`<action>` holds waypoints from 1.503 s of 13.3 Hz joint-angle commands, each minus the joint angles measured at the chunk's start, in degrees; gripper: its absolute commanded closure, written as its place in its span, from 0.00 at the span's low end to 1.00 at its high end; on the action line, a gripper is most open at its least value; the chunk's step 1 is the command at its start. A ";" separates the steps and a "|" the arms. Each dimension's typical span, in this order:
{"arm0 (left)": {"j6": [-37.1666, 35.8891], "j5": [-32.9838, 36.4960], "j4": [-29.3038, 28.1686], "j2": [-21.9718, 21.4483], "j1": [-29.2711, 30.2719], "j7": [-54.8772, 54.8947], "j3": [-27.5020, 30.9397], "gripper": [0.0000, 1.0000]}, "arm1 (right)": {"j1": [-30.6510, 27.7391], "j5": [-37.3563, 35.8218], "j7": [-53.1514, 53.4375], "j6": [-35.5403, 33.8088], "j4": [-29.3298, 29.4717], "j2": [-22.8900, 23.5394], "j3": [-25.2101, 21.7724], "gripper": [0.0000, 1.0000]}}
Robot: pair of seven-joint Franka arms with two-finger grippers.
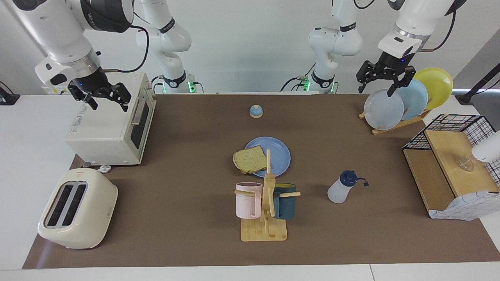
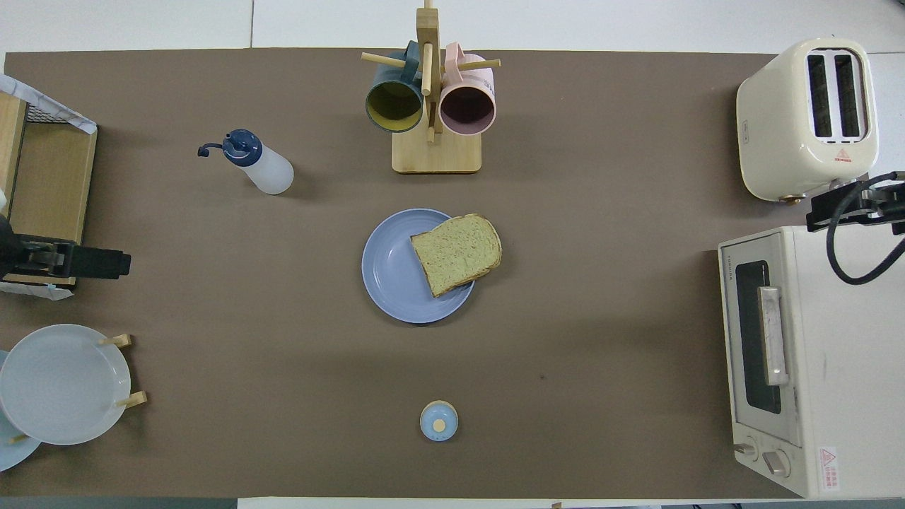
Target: Put bread on plate and add seasoning
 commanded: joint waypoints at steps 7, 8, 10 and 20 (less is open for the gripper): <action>-6.89 -1.03 3.05 4.08 6.56 -0.27 -0.61 0.00 | -0.84 -0.19 -0.75 0.10 -1.39 -1.18 0.63 0.00; -5.65 -1.55 3.12 4.60 7.44 -0.44 -1.49 0.00 | -0.84 -0.19 -0.75 0.02 -1.39 -1.18 0.63 0.00; -2.40 -2.96 4.00 6.71 12.26 -0.62 -6.65 0.00 | -0.84 -0.19 -0.75 0.02 -1.39 -1.18 0.63 0.00; -7.14 -3.49 4.02 6.02 17.21 -1.32 -13.71 0.00 | -0.84 -0.19 -0.75 0.10 -1.39 -1.18 0.63 0.00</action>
